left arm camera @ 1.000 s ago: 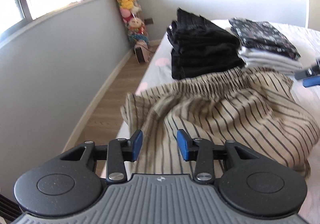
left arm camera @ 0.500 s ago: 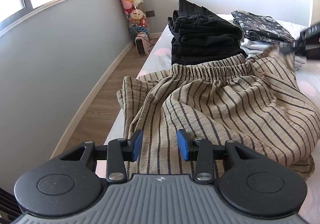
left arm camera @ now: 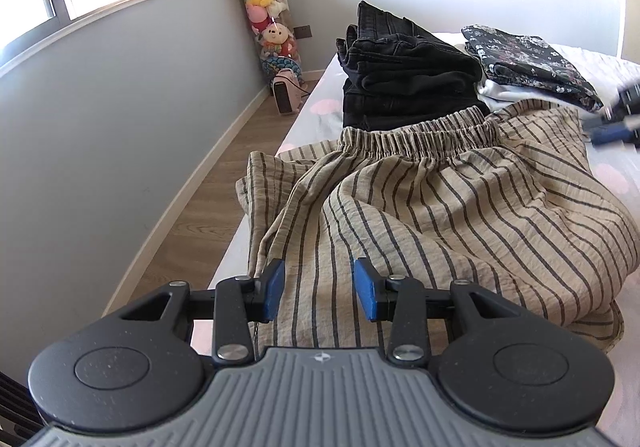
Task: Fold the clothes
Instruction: 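Lower the pants onto the folded clothes stack and open both tools, then grasp the pants edge with both tools and straighten them on the stack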
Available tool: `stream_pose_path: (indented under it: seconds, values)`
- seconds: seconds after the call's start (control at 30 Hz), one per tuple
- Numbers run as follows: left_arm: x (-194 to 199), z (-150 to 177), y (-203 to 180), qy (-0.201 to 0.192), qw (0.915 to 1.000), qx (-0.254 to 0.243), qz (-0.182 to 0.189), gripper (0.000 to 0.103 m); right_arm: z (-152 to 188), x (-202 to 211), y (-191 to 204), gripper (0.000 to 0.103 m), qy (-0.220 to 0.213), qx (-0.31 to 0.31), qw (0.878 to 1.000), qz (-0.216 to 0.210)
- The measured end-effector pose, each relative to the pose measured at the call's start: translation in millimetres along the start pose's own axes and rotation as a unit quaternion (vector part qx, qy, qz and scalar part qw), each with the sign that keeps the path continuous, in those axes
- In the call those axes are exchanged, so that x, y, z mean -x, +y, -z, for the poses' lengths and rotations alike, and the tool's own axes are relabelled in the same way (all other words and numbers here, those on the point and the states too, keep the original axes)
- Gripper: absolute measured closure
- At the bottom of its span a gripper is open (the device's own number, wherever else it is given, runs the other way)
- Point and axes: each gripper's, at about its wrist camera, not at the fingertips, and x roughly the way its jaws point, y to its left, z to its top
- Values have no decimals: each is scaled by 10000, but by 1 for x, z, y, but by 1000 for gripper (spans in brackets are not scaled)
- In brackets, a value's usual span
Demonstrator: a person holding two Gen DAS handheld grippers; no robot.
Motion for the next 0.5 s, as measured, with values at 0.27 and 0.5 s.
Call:
stream_pose_path:
  seconds: [0.27, 0.5]
  values:
    - [6, 2, -1, 1, 10000, -66, -52, 54, 34, -21, 26, 64, 410, 1026, 9938, -149]
    - [1, 4, 1, 4, 10000, -57, -81, 54, 18, -44, 34, 65, -188, 1252, 9917, 225]
